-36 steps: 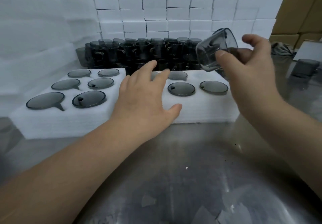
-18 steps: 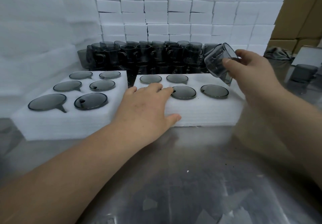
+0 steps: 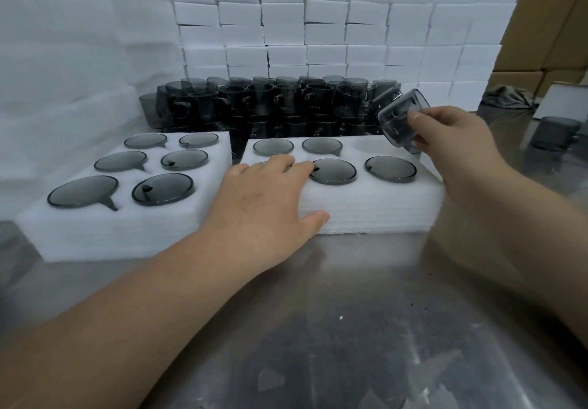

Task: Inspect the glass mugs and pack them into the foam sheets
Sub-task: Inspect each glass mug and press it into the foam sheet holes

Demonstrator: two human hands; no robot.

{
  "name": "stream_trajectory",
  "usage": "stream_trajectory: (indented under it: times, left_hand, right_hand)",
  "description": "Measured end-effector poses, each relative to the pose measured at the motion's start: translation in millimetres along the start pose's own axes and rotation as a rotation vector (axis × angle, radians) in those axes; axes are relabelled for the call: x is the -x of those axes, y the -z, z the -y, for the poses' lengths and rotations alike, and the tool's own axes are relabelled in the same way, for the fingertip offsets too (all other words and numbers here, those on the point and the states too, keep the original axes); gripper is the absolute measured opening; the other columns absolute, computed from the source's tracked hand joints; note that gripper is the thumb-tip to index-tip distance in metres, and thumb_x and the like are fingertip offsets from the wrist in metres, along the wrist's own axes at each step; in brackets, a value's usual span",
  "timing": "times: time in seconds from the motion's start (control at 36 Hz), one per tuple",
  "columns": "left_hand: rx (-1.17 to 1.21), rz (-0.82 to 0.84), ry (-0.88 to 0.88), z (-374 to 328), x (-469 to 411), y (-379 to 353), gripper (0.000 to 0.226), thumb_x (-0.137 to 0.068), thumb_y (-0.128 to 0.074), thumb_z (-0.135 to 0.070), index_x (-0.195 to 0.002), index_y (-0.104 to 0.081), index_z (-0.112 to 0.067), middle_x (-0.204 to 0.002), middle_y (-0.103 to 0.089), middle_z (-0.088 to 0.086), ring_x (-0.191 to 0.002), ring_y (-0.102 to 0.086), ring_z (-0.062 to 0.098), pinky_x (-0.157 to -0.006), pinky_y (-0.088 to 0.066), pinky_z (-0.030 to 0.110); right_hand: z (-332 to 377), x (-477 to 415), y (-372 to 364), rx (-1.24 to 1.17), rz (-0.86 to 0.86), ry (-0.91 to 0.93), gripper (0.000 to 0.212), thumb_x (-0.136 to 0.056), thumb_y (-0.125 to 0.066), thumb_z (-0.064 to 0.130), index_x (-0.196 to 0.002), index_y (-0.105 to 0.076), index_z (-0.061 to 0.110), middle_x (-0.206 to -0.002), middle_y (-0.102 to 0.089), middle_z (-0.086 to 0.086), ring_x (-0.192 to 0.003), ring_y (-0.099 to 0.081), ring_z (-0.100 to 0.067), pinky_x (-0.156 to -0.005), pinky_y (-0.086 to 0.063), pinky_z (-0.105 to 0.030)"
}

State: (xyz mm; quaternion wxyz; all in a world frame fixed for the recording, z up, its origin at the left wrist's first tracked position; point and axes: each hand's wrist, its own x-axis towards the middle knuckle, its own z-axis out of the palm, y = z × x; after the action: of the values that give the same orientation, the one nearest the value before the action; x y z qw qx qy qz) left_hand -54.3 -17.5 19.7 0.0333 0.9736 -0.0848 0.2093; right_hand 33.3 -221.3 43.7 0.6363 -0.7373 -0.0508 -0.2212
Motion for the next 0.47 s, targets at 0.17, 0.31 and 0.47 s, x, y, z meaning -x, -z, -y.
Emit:
stream_trajectory:
  times: [0.17, 0.31, 0.47]
  left_hand:
    - [0.003, 0.002, 0.003, 0.0, 0.5, 0.9, 0.071, -0.076, -0.035, -0.063, -0.14, -0.029, -0.033, -0.146, -0.031, -0.012, -0.124, -0.039, 0.013, -0.103, -0.02, 0.031]
    - [0.001, 0.002, 0.002, 0.1, 1.2, 1.9, 0.073, -0.074, -0.031, -0.063, -0.14, -0.029, -0.033, -0.145, -0.032, -0.012, -0.123, -0.04, 0.013, -0.103, -0.022, 0.031]
    - [-0.01, 0.011, 0.002, 0.3, 0.6, 1.1, 0.071, -0.076, -0.033, -0.063, -0.14, -0.029, -0.033, -0.146, -0.031, -0.012, -0.124, -0.039, 0.013, -0.103, -0.022, 0.031]
  right_hand:
    - [-1.2, 0.0, -0.6, 0.083, 0.017, 0.076, 0.014, -0.084, -0.065, 0.027, -0.071, -0.06, 0.024, -0.067, -0.056, 0.003, -0.058, -0.046, -0.007, -0.056, -0.04, -0.017]
    - [-2.8, -1.0, -1.2, 0.115, -0.001, 0.119, 0.017, -0.082, -0.066, 0.023, -0.068, -0.058, 0.025, -0.06, -0.055, 0.013, -0.046, -0.045, 0.008, -0.046, -0.035, -0.007]
    - [-3.9, -2.1, -2.2, 0.13, 0.034, 0.136, 0.017, -0.086, -0.06, 0.019, -0.073, -0.058, 0.03, -0.07, -0.057, 0.014, -0.05, -0.047, 0.006, -0.044, -0.032, -0.005]
